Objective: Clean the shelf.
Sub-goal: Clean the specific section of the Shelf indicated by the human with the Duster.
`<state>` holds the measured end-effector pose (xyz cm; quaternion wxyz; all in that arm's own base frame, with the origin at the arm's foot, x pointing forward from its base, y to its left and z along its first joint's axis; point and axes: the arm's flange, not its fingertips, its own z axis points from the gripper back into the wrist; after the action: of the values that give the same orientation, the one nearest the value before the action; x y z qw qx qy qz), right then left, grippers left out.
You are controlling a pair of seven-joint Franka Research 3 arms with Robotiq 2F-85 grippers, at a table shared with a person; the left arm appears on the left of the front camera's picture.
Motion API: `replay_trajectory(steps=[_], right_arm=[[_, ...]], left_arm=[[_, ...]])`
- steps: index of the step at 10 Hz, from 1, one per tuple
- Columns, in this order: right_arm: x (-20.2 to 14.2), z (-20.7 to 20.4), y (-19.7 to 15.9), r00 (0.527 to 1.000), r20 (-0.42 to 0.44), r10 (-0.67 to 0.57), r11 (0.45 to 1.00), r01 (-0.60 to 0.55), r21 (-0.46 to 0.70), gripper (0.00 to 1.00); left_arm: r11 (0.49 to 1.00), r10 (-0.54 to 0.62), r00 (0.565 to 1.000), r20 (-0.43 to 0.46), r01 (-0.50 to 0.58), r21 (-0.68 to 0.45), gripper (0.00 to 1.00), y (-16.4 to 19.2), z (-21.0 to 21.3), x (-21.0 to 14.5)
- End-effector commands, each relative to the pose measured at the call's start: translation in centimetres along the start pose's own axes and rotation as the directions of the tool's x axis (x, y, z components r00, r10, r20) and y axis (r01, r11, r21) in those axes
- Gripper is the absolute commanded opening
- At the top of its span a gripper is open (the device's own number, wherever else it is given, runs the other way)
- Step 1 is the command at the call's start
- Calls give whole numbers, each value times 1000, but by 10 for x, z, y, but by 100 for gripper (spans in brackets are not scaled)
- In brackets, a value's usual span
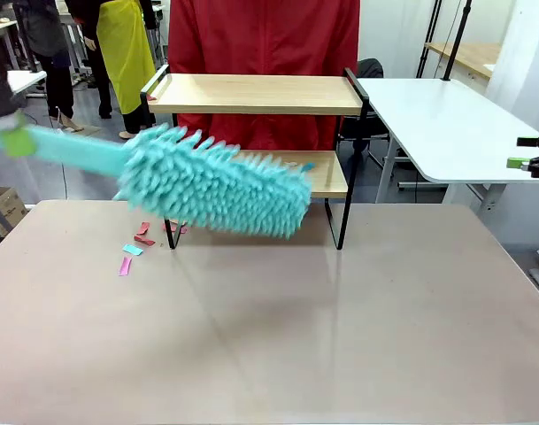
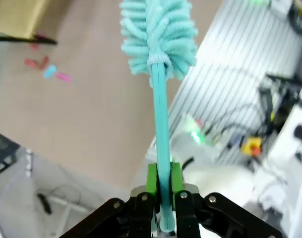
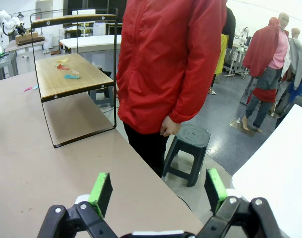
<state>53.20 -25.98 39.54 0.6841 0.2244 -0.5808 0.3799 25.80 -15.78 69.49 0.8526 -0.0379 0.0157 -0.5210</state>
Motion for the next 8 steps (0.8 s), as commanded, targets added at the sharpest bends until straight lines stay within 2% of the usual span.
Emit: replay_trajectory(steps=[1,3,5,7,8], right_arm=[[6,-1,0,1000,-18,-13,1000,13,-3,100],[6,-1,0,1000,-18,-13,1000,13,-3,100],[6,-1,0,1000,-18,-13,1000,13,-3,100],[6,-1,0,1000,-18,-13,1000,13,-3,100],[6,-1,0,1000,-18,-13,1000,13,-3,100]], left_arm=[[990,-113,974,-196,127,56,13,16,-19,3],[989,-115,949,-294,137,56,13,40,-46,5],[990,-122,929,-348,141,29,13,59,-57,-1],[988,-128,927,-351,150,35,13,65,-54,-3],[993,-101,930,-354,117,23,13,60,-62,7]])
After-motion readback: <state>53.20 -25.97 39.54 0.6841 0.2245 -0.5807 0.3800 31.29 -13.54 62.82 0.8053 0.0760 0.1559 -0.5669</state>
